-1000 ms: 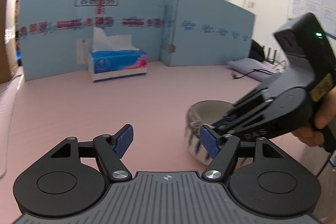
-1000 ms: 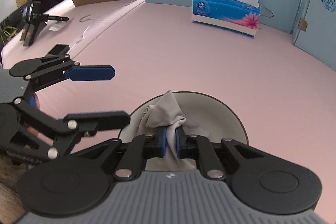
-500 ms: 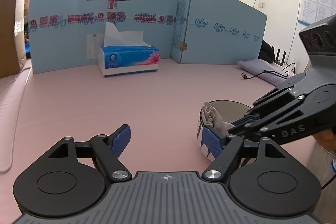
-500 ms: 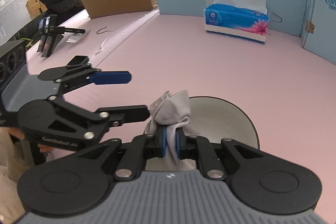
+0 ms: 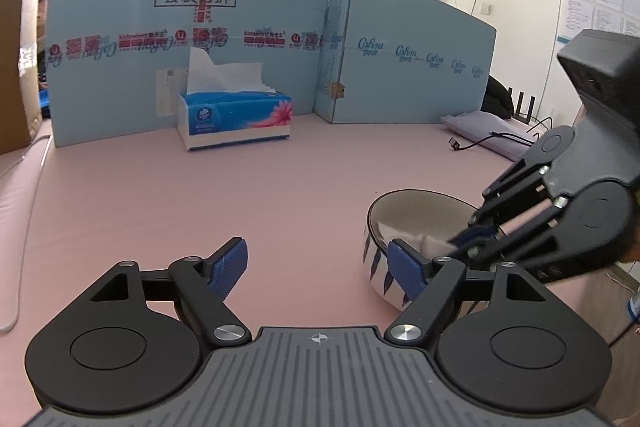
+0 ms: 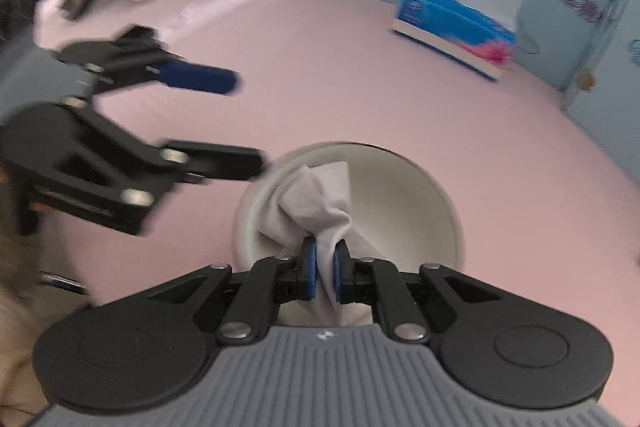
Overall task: Clean bowl
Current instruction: 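Wipe the inside of the resting bowl with the cloth in the right gripper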
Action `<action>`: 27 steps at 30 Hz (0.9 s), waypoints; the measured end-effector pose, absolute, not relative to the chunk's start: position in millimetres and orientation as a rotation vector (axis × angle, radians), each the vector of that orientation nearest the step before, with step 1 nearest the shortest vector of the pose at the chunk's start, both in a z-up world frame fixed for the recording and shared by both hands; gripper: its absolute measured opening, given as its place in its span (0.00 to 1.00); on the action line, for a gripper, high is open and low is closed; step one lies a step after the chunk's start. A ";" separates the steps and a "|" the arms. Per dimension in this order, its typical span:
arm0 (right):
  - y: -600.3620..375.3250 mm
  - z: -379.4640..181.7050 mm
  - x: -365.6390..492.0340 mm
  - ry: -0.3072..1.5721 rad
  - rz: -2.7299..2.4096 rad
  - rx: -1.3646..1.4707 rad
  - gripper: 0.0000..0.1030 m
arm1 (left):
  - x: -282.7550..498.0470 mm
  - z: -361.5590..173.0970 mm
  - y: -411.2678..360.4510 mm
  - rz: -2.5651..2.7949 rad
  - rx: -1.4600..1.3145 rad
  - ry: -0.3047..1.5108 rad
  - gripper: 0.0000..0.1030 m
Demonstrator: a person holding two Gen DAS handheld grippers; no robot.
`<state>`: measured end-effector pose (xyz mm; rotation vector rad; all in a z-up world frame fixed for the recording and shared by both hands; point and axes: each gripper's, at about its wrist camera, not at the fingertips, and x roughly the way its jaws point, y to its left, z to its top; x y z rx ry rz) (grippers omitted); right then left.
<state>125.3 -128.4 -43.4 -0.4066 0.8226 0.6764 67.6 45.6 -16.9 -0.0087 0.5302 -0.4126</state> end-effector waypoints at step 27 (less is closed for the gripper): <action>-134.8 -43.9 128.3 0.902 0.691 -0.384 0.12 | 65.8 -17.6 47.5 -0.418 -0.006 0.523 0.82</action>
